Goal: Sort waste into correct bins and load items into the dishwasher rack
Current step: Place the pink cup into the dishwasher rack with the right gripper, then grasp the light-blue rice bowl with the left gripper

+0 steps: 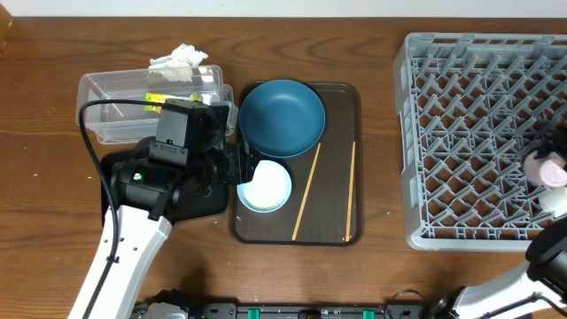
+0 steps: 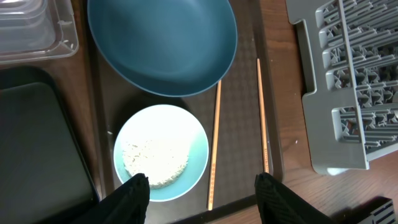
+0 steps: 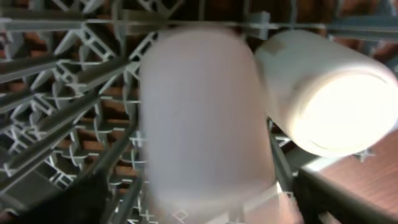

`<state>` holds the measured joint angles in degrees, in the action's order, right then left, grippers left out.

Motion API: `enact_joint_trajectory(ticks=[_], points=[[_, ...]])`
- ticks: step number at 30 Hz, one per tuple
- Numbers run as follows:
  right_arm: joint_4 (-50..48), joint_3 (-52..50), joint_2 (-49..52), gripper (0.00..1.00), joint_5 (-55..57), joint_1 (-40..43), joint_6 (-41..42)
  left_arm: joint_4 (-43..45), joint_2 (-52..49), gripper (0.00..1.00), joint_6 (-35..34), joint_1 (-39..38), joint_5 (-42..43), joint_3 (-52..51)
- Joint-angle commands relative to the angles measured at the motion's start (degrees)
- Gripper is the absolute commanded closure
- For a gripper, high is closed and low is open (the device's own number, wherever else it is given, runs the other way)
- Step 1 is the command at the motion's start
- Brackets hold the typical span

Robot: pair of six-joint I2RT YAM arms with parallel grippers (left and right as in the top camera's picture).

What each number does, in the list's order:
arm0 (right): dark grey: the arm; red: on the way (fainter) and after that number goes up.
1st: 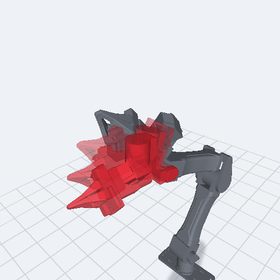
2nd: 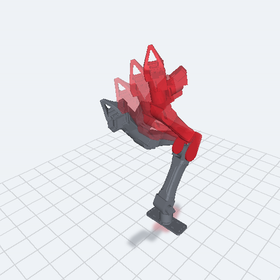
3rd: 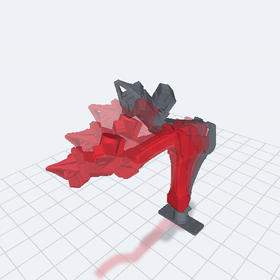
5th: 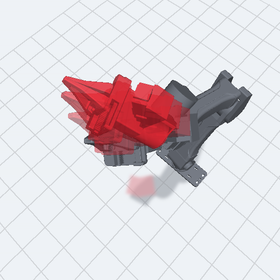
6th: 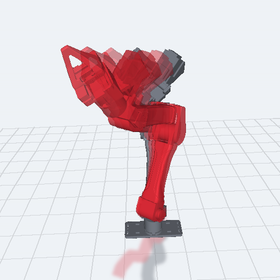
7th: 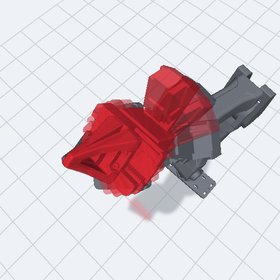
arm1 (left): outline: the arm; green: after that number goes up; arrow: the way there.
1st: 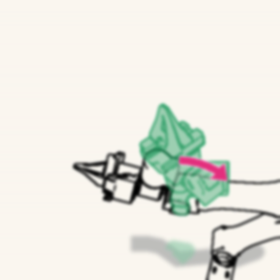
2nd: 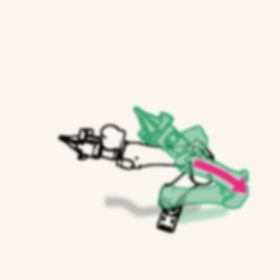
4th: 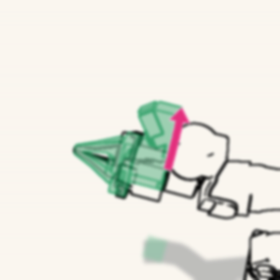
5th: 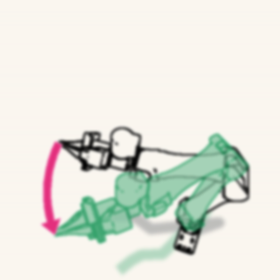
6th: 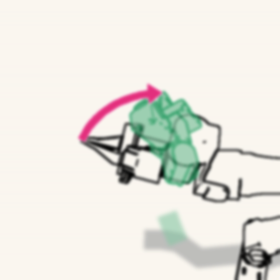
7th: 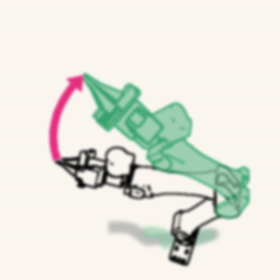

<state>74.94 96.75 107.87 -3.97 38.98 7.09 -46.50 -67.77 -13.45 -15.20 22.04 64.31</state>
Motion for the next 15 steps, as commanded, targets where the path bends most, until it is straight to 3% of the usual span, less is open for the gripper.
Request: enact_joint_trajectory(ticks=[1,10,15], points=[[-0.22,1.29,-0.42,0.01,-5.22,0.37,0.59,-0.33,-0.33,0.42,0.76,0.13,-0.72,0.42],[4.02,6.56,-5.01,0.01,-12.50,-0.50,-0.52,-1.62,-0.35,0.42,0.76,0.13,-1.62,0.42],[6.21,6.54,-9.46,0.05,-15.91,-5.81,-4.22,-3.39,-0.98,0.41,0.76,-0.02,-2.71,0.33]])
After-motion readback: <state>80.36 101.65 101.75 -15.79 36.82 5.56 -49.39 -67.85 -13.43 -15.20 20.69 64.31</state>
